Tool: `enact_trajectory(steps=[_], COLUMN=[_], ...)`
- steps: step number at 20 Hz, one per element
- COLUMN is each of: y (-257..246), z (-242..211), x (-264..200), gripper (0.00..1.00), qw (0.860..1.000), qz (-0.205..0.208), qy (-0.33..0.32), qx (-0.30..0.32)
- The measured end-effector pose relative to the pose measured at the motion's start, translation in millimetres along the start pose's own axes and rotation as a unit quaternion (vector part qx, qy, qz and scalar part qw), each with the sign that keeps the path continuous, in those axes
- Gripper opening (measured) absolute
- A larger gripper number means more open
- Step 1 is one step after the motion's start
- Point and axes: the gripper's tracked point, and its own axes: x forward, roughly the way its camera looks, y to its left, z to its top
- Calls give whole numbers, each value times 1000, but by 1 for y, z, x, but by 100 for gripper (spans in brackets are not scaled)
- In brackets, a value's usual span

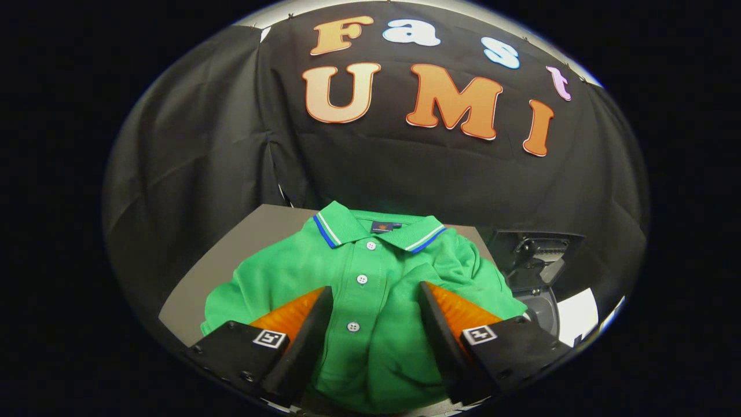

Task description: Put the clothes into the washing machine and then close the washing machine lid.

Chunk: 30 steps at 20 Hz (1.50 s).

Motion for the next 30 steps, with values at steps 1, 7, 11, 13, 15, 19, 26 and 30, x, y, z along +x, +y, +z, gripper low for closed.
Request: enact_trajectory(steps=[1, 7, 11, 13, 15, 19, 26, 30], y=[1, 0, -3, -6, -10, -23, -76, -139], z=[1, 0, 3, 10, 25, 59, 90, 101], x=[3, 2, -3, -11, -23, -47, -76, -96], gripper=[90, 30, 8, 8, 8, 8, 7, 7], qw=[1000, 997, 992, 993, 994, 991, 988, 987], qz=[4, 53, 91, 95, 95, 102, 86, 52], qy=[-3, -11, 18, 9, -14, -47, -84, -102], qx=[1, 56, 81, 67, 57, 68, 98, 110])
